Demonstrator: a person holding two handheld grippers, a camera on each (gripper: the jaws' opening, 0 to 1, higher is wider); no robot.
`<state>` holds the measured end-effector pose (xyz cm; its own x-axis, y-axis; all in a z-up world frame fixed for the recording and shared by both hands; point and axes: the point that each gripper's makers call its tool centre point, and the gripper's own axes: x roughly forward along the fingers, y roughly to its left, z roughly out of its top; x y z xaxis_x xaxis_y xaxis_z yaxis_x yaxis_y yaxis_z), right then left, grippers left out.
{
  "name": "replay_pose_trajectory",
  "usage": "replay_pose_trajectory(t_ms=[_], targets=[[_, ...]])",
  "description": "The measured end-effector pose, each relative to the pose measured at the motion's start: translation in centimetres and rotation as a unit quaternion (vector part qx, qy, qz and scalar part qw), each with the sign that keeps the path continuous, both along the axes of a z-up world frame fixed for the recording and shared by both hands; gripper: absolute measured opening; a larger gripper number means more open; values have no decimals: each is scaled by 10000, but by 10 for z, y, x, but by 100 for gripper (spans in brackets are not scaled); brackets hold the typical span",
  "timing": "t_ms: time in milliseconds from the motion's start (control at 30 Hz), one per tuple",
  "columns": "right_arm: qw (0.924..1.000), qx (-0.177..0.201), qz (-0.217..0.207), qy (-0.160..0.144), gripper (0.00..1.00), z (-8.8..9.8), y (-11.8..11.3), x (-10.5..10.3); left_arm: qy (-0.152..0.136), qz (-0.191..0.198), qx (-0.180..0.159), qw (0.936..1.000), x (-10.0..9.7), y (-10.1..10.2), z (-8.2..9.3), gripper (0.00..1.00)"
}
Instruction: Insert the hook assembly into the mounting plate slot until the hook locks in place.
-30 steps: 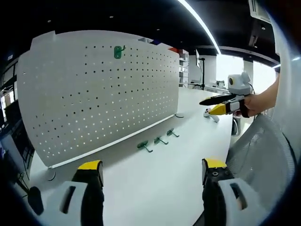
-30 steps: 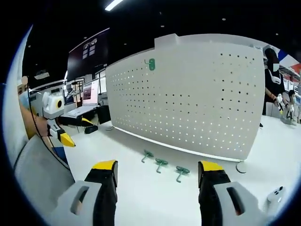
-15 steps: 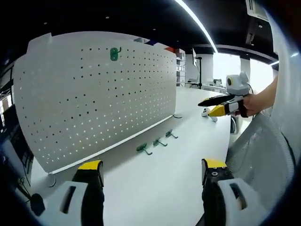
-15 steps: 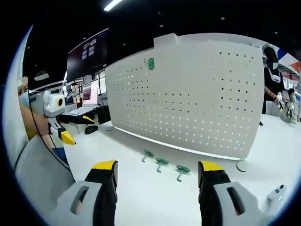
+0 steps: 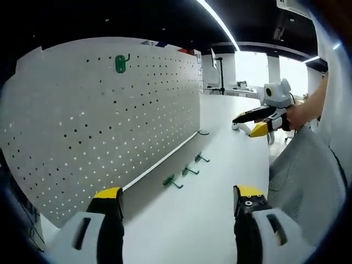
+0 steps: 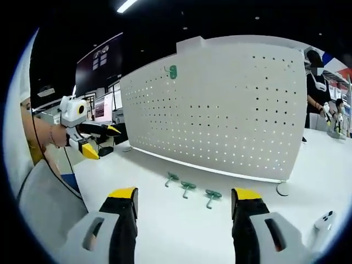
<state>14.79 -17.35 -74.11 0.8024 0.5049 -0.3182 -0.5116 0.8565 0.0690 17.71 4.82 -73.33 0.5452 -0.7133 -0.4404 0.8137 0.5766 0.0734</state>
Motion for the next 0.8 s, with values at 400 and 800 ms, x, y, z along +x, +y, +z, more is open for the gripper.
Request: replay_pose_trajectory(t_ms=[400, 800], targets=[[10000, -4, -32, 91, 67, -3, -1, -1, 205, -570, 407, 9973, 15, -15, -13, 87], [9999, -18, -25, 148, 66, -6, 0, -1, 263, -1015, 896, 9904, 32, -13, -24, 87]])
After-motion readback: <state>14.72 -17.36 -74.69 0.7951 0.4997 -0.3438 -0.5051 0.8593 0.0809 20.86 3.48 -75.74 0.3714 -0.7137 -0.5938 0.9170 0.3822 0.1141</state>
